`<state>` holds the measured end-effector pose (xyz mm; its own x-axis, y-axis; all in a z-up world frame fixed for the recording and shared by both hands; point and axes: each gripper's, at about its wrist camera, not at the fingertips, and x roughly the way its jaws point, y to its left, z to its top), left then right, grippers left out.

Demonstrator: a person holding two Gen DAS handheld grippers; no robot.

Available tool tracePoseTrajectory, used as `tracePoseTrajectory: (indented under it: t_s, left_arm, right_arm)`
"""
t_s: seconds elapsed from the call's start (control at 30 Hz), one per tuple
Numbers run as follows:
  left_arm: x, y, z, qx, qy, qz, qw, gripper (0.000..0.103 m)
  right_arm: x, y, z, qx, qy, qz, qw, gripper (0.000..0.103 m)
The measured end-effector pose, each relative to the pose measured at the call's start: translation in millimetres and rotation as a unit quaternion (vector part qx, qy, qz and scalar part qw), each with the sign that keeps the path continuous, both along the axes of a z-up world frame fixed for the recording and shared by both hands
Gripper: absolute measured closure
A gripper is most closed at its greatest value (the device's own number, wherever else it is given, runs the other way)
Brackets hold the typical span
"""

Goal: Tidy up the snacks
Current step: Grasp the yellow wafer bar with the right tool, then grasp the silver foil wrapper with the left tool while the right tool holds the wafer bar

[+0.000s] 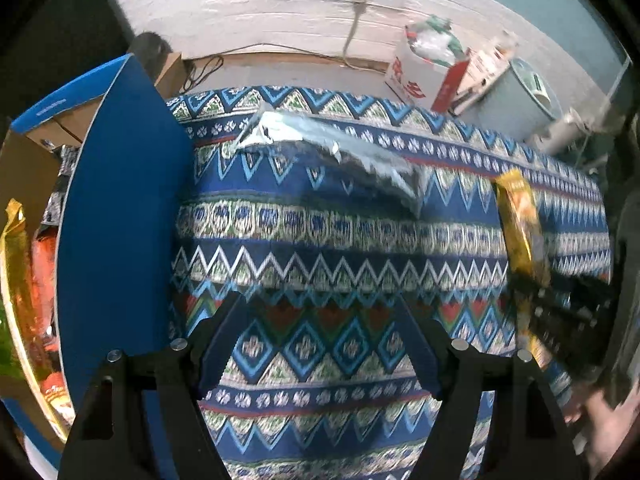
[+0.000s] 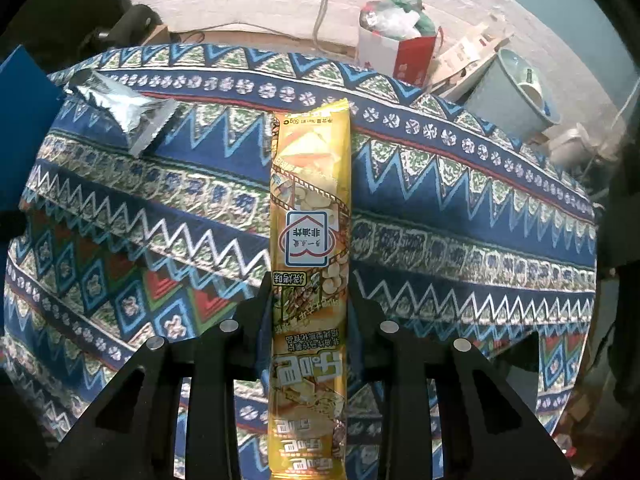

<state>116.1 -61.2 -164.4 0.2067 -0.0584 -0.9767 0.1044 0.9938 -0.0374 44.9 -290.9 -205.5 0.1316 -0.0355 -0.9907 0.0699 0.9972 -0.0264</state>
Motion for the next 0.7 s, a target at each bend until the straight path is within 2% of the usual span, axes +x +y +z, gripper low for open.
tracePoseTrajectory:
  t_s: [0.1,0.17,0.27,0.43,0.57,0.6,0.7]
  left_arm:
    - [13.7,2.1,-1.8,-0.007,0.0,0.021,0.9998,0.021]
    - [25.8,3.3,-6.0,-0.013,0.006,0.042,0.999,0.021]
    - [41.9,3.9,-13.8,-0.038,0.021,0.074,0.9963,0.021]
    - [65.1,1.8,-29.3,-0.07,0.044,0.126,0.9885,0.021]
    - [77.6,-0.9,-38.0,-0.089,0.05,0.158,0.9821,0.021]
    - [80.4,-1.9,-39.0,-0.091,0.049,0.165,0.9808,0.018]
    - [85.2,-6.7,-38.7,-0.093,0.042,0.176,0.9791,0.017]
  right_arm:
    - [2.9,-10.5,-9.4,0.019,0.018,0.009,1.0,0.071]
    - [6.6,-17.4,-14.6,0.036,0.031,0.017,0.999,0.063]
    - [10.8,-22.7,-18.7,0.012,0.05,0.038,0.998,0.048]
    - [9.5,-31.9,-24.9,0.025,0.059,0.025,0.998,0.046]
    - [11.2,-31.8,-27.8,0.023,0.057,0.026,0.998,0.037]
    - [12.7,-30.4,-28.5,0.019,0.056,0.027,0.998,0.034]
    - [14.9,-31.7,-30.1,0.016,0.053,0.022,0.998,0.028]
